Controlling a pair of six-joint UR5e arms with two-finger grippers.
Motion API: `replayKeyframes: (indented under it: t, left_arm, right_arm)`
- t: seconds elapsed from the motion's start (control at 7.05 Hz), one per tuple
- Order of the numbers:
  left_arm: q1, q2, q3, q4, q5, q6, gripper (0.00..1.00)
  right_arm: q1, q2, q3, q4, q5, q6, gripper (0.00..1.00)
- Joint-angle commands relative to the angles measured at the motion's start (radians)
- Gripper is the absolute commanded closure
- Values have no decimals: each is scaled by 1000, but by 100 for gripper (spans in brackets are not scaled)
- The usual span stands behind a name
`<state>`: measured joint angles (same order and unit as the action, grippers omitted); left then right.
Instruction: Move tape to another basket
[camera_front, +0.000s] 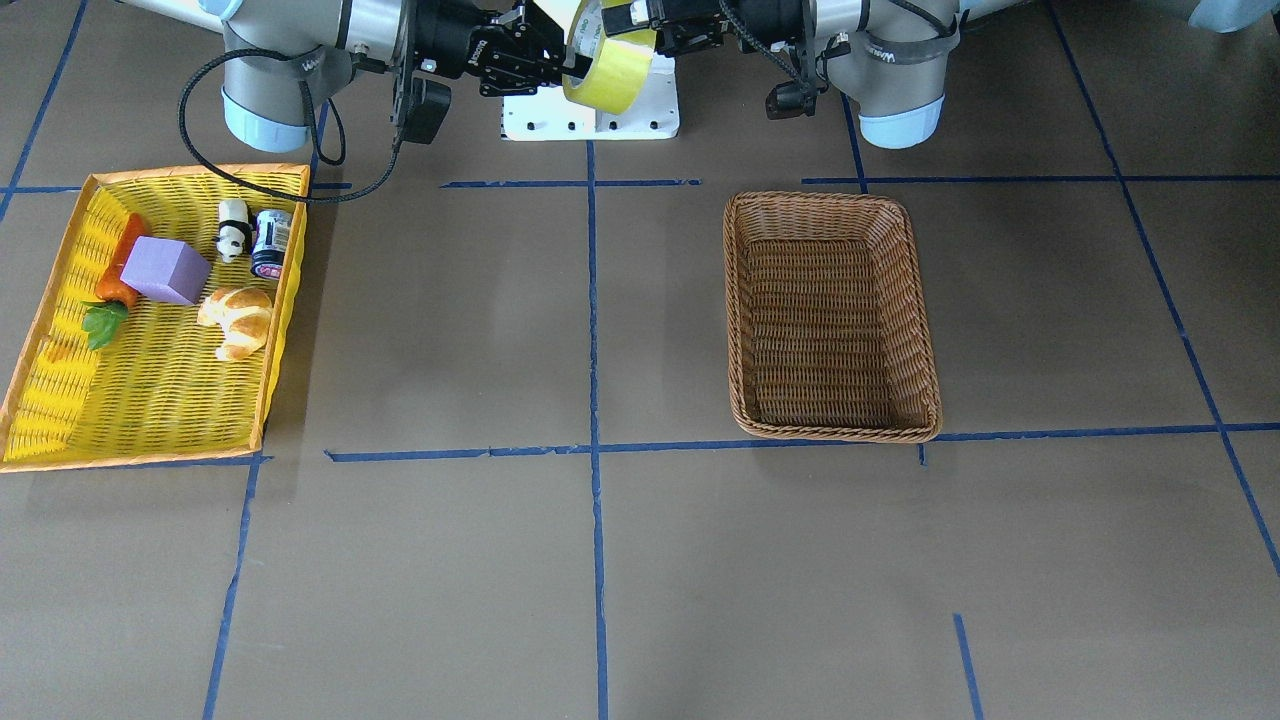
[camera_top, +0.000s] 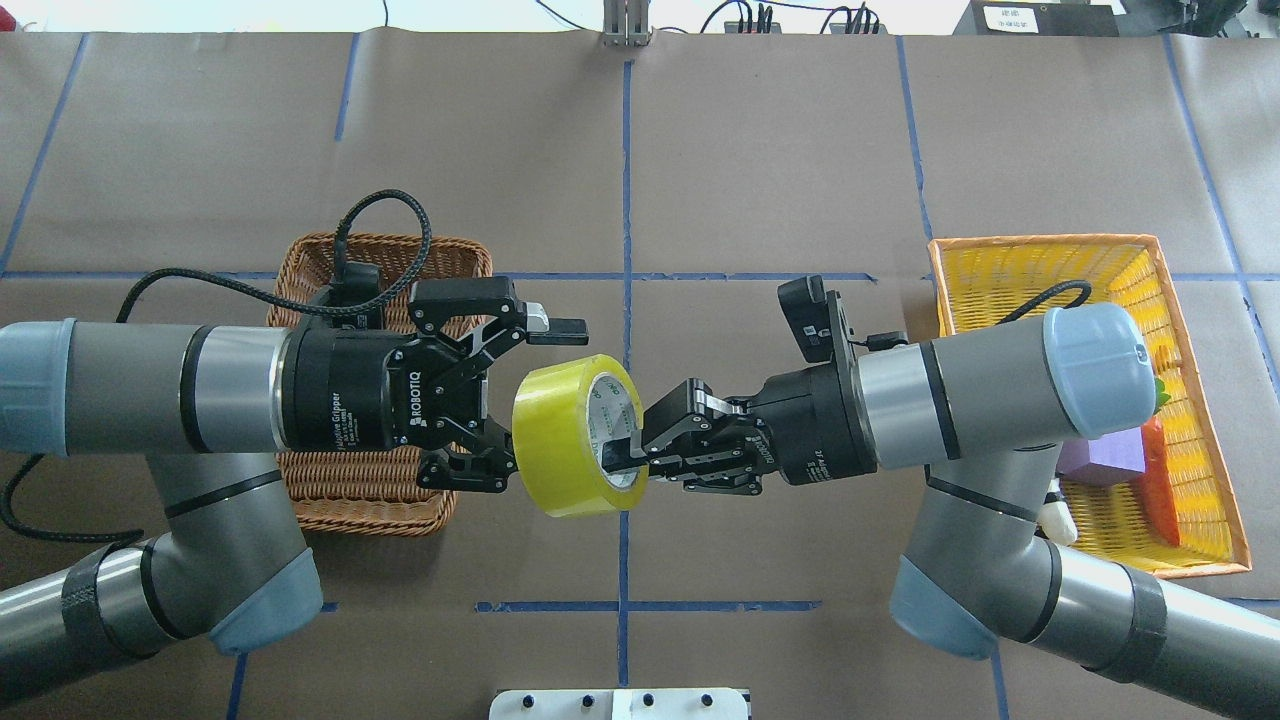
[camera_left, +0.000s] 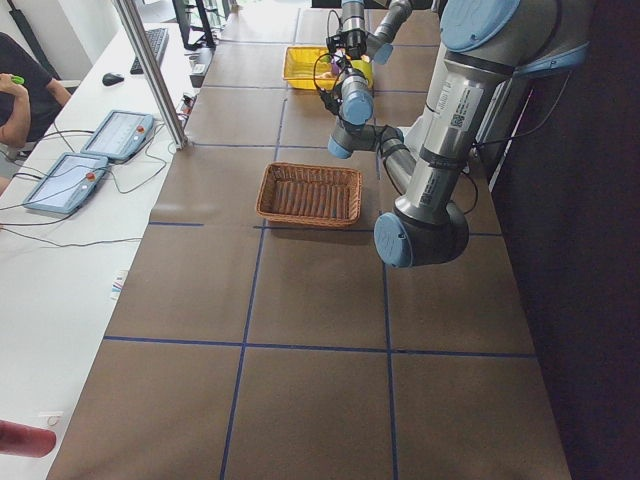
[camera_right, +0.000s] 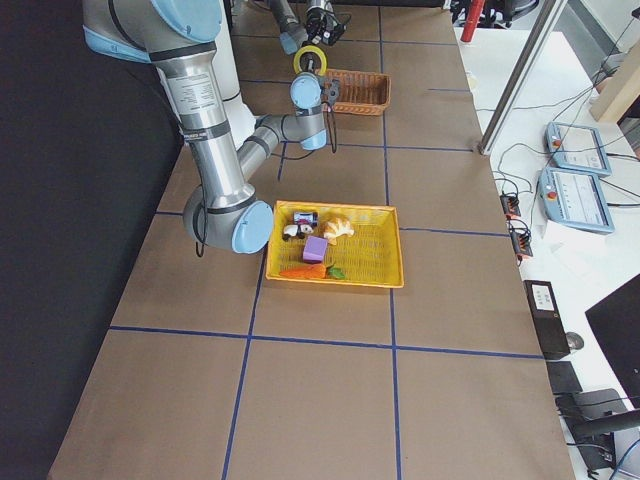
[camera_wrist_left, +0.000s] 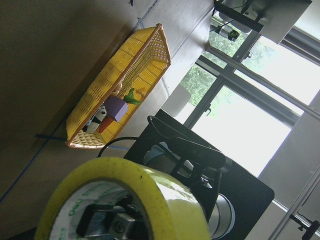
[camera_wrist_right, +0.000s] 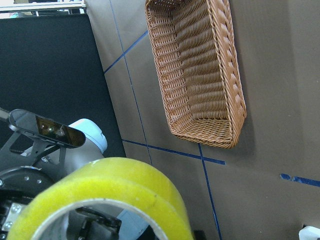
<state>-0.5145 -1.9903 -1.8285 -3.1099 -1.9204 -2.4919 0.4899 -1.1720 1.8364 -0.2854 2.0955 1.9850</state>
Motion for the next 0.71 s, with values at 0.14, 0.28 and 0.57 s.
replayKeyframes:
  t: [0.14, 0.28, 0.57]
  left_arm:
    - [-1, -1, -2, 2, 1, 1, 3]
    - [1, -1, -3, 2, 1, 1, 6]
    - [1, -1, -3, 4, 1, -1, 13]
  right_arm:
    - [-4, 0, 0, 0, 0, 0, 96]
    - [-4, 2, 0, 0, 0, -2, 95]
    - [-4, 2, 0, 2, 0, -2, 55]
